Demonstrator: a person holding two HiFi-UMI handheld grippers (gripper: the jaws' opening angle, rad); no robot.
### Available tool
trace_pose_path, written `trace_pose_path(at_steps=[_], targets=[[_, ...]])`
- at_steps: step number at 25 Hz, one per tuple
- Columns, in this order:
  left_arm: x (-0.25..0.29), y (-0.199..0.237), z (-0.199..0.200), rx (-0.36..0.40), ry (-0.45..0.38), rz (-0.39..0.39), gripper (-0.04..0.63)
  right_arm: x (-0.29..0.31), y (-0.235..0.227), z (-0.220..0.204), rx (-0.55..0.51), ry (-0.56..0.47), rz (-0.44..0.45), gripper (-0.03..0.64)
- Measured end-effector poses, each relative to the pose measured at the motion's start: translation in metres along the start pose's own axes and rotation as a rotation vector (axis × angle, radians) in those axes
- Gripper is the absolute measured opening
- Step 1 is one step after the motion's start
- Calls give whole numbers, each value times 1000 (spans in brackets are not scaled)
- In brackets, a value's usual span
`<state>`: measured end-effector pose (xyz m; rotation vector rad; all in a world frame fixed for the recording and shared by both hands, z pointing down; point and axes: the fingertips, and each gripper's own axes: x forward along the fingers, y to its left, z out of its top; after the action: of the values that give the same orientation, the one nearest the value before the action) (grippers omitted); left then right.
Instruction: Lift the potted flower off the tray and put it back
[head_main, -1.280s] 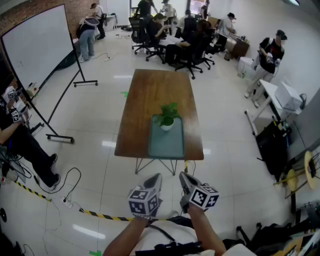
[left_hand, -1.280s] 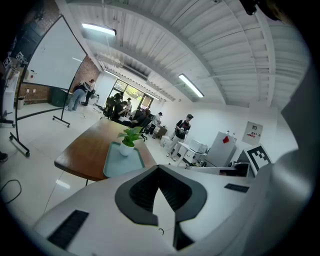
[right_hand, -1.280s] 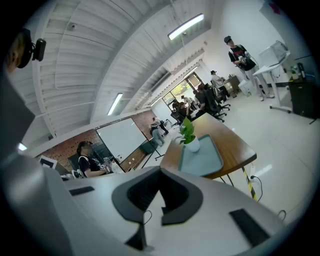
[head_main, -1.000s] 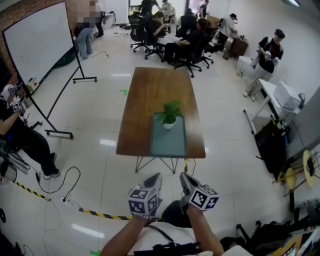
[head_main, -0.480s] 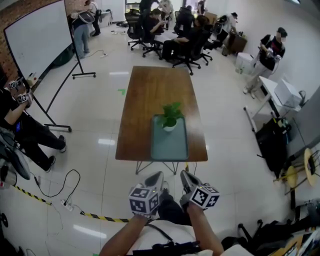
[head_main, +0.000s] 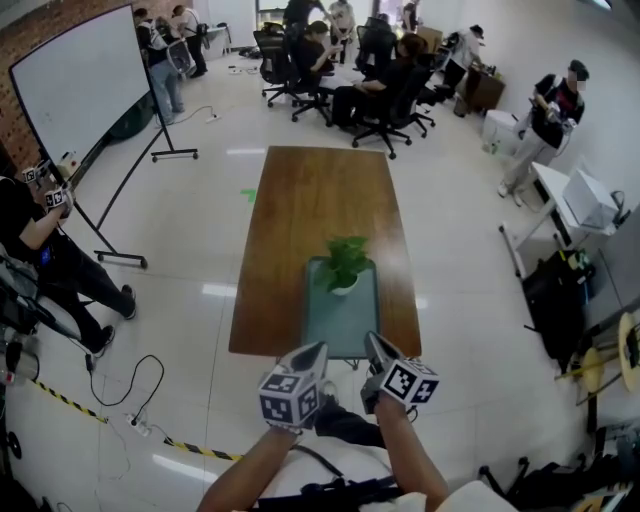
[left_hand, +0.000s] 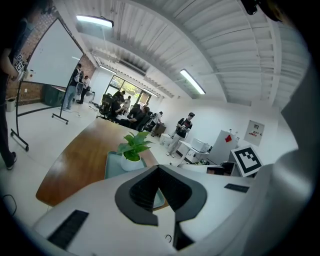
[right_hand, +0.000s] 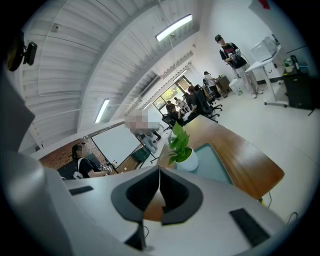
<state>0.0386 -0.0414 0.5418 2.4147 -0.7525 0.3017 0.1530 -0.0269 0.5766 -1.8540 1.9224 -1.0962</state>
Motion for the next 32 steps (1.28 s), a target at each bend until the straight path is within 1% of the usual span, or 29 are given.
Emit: trace_pose_path(at_steps=[3, 9, 10, 11, 12, 19, 26, 32], targets=[[21, 8, 13, -5, 5, 9, -3, 23, -11, 16, -11, 18, -25, 17], [57, 28, 28, -24, 21, 31, -3, 67, -47, 30, -15, 67, -80, 36], [62, 30, 30, -26, 23, 35, -3, 73, -52, 33, -17, 71, -86, 55], [66, 32, 32, -28, 24, 39, -3, 79, -57, 36, -19, 76, -91, 104], [71, 34, 33, -29, 25, 43, -3, 86, -61, 38, -22, 83, -93, 133], [102, 46, 30, -32, 36, 62, -3, 137, -95, 49, -71, 124, -110, 133], [118, 51, 28, -28, 43, 79, -3, 186, -123, 41, -45, 181, -119, 133], [116, 68, 30, -45, 35, 117, -3, 218, -134, 36, -37, 205, -125, 132]])
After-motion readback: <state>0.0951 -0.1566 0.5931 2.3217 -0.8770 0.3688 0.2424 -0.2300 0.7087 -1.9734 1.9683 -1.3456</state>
